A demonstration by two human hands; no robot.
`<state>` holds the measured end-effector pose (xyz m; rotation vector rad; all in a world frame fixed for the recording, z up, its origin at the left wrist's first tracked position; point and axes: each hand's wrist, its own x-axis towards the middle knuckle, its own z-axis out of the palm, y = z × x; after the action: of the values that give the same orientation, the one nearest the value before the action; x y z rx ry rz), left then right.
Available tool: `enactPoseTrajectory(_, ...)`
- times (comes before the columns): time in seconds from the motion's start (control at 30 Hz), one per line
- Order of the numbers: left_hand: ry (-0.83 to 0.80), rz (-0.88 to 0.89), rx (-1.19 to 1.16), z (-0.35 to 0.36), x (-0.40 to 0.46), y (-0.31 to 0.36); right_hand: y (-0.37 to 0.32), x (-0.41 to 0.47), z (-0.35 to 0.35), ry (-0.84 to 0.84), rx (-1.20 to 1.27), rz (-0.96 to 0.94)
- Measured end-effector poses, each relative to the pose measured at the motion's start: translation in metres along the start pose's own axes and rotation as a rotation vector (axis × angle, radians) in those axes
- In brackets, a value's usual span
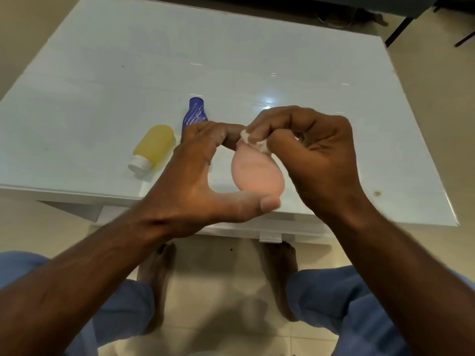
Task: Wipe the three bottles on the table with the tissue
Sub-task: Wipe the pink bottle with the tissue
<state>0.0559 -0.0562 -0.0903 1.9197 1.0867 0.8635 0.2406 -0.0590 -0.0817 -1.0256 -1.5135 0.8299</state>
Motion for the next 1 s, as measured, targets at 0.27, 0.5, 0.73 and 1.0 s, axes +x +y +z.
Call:
enactPoseTrajectory(0.27,-0.048,-0.024,-0.128,-0.002,-0.002,0.000,-0.004,-0.002,-0.002,-0.055,0.104,-0.027)
enactPoseTrajectory(0.5,-0.103,-0.058,-0.019,0.000,-0.001,0.000,-0.012,-0.008,0.004,-0.267,0.200,-0.007)
enactPoseTrajectory(0.73,-0.127,-0.054,0.063,0.004,-0.003,0.001,-0.007,0.002,-0.002,-0.211,-0.184,-0.004)
enactPoseTrajectory(1.0,-0.225,-0.015,0.220,0.007,-0.002,0.000,-0.004,-0.002,-0.007,-0.357,-0.283,0.106)
